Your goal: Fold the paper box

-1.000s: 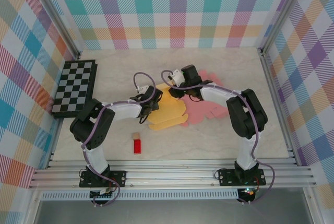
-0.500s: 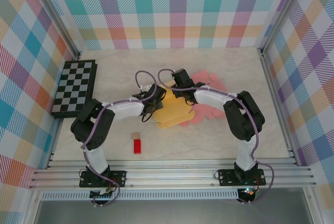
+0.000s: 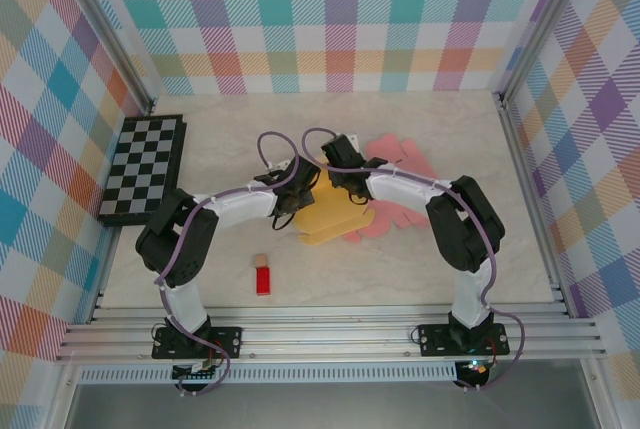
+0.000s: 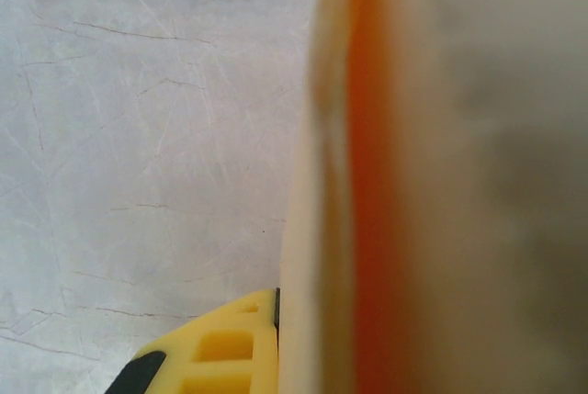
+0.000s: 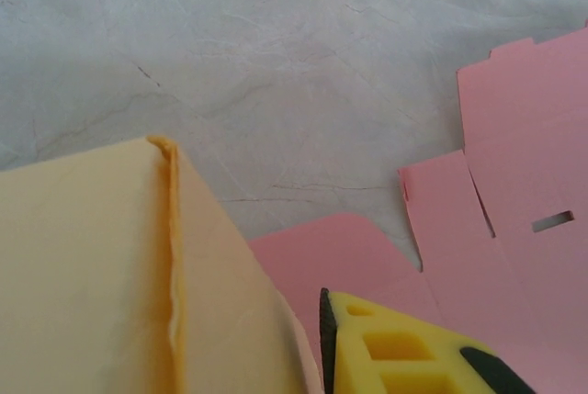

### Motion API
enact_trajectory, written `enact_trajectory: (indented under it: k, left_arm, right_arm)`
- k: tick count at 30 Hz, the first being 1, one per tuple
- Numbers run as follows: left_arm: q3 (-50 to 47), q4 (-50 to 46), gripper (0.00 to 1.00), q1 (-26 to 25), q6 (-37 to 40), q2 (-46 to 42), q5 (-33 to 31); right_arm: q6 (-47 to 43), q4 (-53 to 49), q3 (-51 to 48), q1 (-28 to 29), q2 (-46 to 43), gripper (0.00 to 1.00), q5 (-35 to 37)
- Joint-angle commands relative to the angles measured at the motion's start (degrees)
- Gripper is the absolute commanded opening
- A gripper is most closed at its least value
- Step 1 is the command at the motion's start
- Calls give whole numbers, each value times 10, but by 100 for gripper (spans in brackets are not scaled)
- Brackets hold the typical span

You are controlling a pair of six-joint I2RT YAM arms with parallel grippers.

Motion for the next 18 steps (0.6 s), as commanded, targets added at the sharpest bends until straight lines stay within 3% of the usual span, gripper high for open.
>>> enact_trajectory:
  k: [1,8,14,18]
  left_arm:
    - [15,-29,0,3,-24,5,-21]
    - [20,-41,0,4,-10,21,-31]
    - [29,-44,0,4,3,33,-26]
    - [24,-33,0,4,15,33,-20]
  right_arm:
    - [26,16,-33,-10,-28,35,5]
    - [-10,66,-86,-21,-95,46,-151]
    - [-57,61,-137,-33,-191,50,-206]
    - [-78,24,-121,-73,-217,52,-282]
